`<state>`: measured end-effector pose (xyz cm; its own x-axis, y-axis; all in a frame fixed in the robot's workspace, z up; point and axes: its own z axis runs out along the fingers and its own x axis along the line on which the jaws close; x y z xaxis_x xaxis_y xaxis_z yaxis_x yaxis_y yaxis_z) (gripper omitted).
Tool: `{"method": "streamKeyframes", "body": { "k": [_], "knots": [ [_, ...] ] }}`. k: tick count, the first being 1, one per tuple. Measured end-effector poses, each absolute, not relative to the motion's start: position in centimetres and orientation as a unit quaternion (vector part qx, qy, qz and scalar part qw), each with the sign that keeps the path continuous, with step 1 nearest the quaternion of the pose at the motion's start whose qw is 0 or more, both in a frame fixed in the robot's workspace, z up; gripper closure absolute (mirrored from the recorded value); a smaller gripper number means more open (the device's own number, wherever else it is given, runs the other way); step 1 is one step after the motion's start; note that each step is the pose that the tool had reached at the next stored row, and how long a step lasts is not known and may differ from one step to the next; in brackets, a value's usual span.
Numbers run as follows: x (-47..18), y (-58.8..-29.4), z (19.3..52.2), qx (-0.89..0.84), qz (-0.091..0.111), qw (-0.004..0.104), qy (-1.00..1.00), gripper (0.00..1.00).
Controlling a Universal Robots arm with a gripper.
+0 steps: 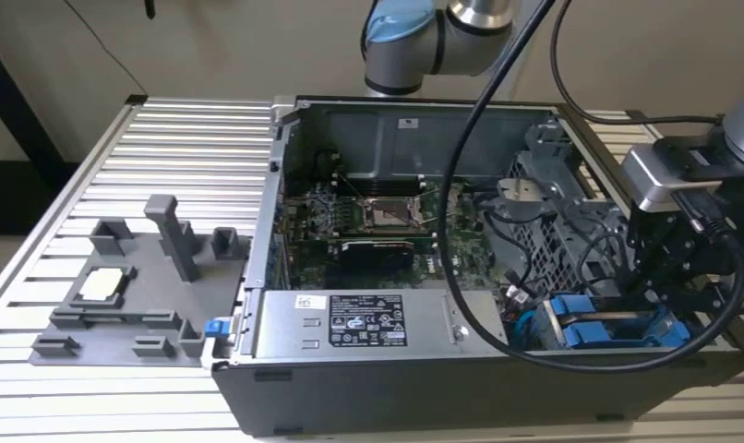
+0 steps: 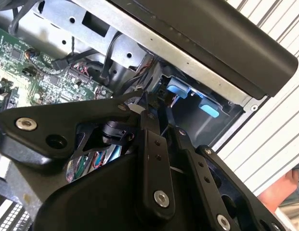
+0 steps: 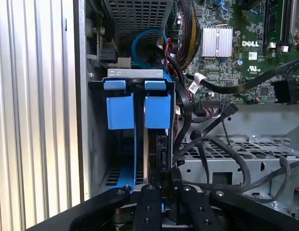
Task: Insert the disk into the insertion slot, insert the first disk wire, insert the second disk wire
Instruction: 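Insert the first disk wire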
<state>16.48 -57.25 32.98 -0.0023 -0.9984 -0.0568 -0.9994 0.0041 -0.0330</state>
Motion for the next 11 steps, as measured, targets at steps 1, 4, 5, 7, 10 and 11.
{"method": "streamKeyframes", "body": {
  "k": [1,4,5,7,10,11],
  "knots": [
    [16.5,-57.3,33.0,-0.706,0.008,0.032,0.708,0.81],
    [16.5,-57.2,32.9,-0.706,0.009,0.032,0.708,0.8],
    [16.5,-57.2,32.9,-0.706,0.009,0.032,0.708,0.8],
    [16.5,-57.3,33.0,-0.706,0.008,0.032,0.708,0.73],
    [16.5,-57.3,34.0,-0.706,0.008,0.032,0.708,0.73],
    [16.5,-57.3,34.4,-0.706,0.008,0.032,0.708,0.73]
  ]
}}
